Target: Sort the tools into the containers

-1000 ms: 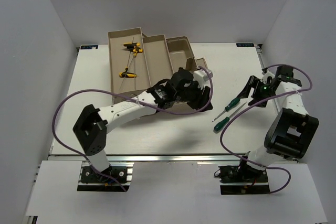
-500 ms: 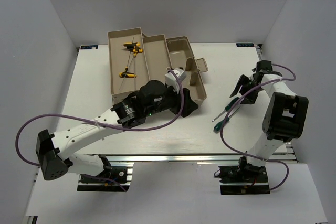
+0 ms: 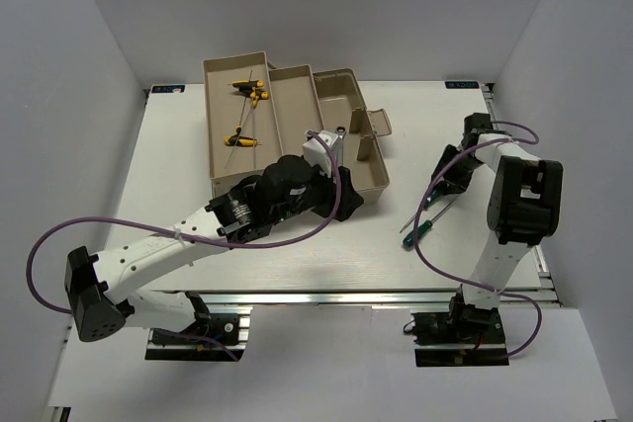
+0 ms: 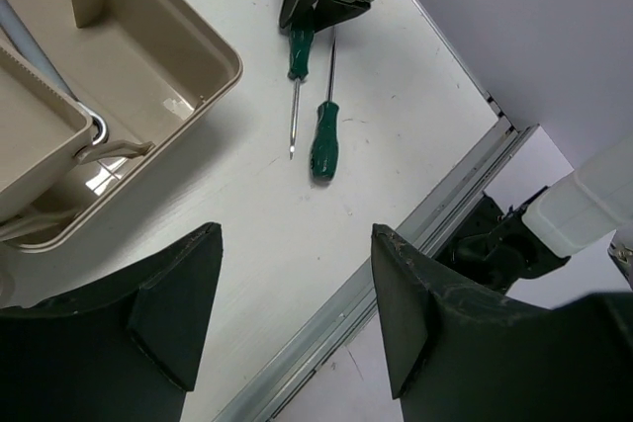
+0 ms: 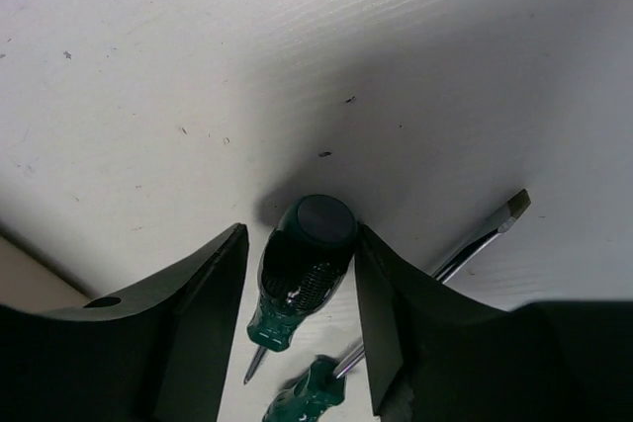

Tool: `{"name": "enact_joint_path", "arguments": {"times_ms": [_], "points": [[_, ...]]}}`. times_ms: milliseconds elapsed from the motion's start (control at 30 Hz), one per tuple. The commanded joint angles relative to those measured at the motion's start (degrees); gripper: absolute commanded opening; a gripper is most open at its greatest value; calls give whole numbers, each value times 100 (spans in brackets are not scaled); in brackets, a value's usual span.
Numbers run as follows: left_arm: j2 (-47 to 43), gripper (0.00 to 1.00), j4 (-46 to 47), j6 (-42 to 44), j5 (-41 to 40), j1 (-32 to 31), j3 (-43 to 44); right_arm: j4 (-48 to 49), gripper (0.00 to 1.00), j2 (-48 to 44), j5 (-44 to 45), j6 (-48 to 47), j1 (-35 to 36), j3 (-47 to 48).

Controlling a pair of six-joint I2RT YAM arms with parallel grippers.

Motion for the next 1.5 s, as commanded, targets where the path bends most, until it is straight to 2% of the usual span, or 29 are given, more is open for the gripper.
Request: {"name": "enact_joint_path", "arguments": {"times_ms": [0, 233, 300, 333, 367, 467, 500, 900, 1167, 1300, 1467], "points": [[-220, 71, -74, -118, -202, -37, 19, -11, 52, -31, 333, 148, 38, 117], [-335, 71, -65, -172, -246, -37, -70, -55, 52, -84, 264, 341, 38, -270], [-326, 71, -118, -171, -220, -37, -43, -29, 46, -31, 246, 420, 38, -296], [-326, 71, -136, -171, -220, -37, -26, -28, 41, 21, 229, 438, 38, -296], [-326, 71, -171, -171, -220, -37, -17, -11, 27, 22, 211, 456, 38, -296], [-343, 71, -189, -180, -220, -37, -17, -28, 2, -5, 158, 491, 29, -235], [-343, 71, -180, -189, -229, -37, -25, -37, 0, -5, 106, 491, 11, -182], [-273, 71, -109, -268, -202, -46, 18, 16, 0, -338, -914, 553, -542, 1171], [-229, 71, -101, -207, -167, -46, 133, -99, 0, -743, -1476, 517, -657, 2199], [-466, 71, -249, -128, -500, -46, 212, -73, 0, -945, -2116, 596, -622, 2962], [-774, 71, -469, -22, -1054, -46, 422, 217, 0, -1156, -2793, 772, -201, 3202]]}}
